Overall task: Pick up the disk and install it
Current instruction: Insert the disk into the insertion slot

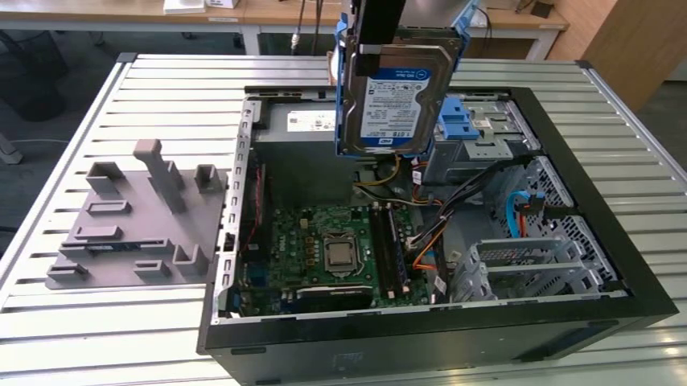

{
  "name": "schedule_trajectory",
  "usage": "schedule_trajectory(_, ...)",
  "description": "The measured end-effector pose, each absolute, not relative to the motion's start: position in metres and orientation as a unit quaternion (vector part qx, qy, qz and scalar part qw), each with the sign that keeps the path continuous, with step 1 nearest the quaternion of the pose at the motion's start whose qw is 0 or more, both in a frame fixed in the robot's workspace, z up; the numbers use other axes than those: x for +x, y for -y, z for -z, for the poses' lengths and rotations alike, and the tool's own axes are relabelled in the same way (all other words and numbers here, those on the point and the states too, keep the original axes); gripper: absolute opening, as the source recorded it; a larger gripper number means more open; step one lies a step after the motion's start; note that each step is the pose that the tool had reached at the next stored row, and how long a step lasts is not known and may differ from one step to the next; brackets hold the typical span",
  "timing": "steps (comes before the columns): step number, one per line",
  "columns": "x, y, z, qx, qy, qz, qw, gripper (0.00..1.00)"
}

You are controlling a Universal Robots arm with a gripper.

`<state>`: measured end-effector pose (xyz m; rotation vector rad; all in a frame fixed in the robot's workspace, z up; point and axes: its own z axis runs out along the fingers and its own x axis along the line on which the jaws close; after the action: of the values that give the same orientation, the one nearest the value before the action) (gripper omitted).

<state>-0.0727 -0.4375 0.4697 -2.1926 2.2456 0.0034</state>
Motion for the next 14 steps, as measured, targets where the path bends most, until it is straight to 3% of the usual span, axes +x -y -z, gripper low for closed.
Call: schedule_trajectory(14, -0.073, 0.452, -0.47, -0.699, -0.715, 0.005, 0.008, 0.36)
